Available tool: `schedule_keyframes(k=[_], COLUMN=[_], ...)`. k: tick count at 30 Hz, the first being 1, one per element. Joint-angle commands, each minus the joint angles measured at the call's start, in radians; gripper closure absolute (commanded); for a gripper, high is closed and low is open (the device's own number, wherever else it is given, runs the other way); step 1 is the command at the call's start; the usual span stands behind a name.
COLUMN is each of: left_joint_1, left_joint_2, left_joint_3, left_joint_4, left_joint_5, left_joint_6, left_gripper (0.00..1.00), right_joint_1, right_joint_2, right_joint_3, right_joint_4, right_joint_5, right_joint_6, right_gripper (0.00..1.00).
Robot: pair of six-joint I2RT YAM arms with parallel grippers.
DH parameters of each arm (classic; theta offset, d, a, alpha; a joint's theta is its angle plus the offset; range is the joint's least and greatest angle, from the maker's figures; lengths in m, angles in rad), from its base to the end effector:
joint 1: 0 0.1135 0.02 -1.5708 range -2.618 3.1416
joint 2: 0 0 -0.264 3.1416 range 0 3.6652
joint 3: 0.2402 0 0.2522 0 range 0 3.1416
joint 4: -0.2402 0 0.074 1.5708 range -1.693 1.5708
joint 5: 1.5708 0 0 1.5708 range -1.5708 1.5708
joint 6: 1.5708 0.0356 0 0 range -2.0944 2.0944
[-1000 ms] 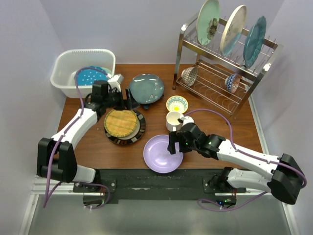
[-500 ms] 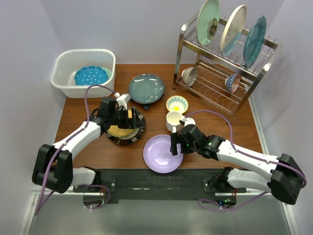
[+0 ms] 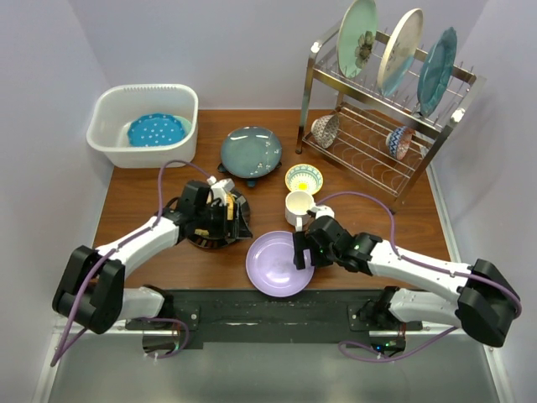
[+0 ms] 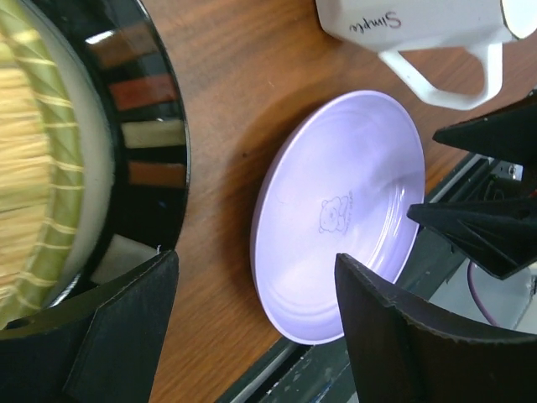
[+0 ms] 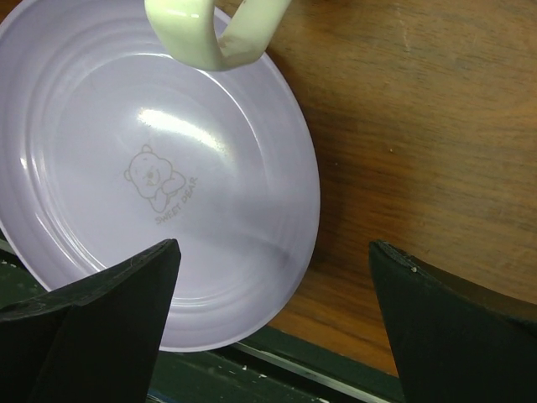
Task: Place the plates into the plastic bin on the countertop
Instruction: Pick up the plate at the center of the board.
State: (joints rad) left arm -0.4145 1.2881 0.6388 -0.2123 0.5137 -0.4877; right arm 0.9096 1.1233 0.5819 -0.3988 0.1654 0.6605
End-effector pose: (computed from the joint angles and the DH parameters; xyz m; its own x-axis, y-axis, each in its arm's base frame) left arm 0.2182 -0.1151 0.1870 -0.9153 -0.0432 -0.4006 0.2431 0.7336 -0.6346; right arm 0.1342 0.1629 0.1886 -0.8327 -0.0848 -0.5472 -0.2634 0.9299 0.2567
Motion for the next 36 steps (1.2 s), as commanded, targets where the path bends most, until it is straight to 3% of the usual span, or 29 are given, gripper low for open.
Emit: schedule_keyframes(k=[1,21,36], left_joint_1=[-0.026,-0.112,-0.164], left_joint_2=[0.004,0.120,0.157], left_joint_3=[-0.013,-0.021,-0.059], left_joint_4=[0.013,-0.009,0.089], left_joint_5=[0.040,0.108,0.140], left_joint_6=[-0.029,-0.005,-0.060], left_gripper=[0.21,0.26,0.28], right_joint_1=[0.002,0.002,0.002], right_joint_2=[0.013,0.052,0.081], right_joint_3=[-0.002,-0.007,-0.011], right_joint_4=[0.040,0.100,0.147], right_joint_5=[-0.007,-0.055,-0.092], right_joint_6=[0.018,0.024,0.034], right_gripper=[0.01,0.01,0.01])
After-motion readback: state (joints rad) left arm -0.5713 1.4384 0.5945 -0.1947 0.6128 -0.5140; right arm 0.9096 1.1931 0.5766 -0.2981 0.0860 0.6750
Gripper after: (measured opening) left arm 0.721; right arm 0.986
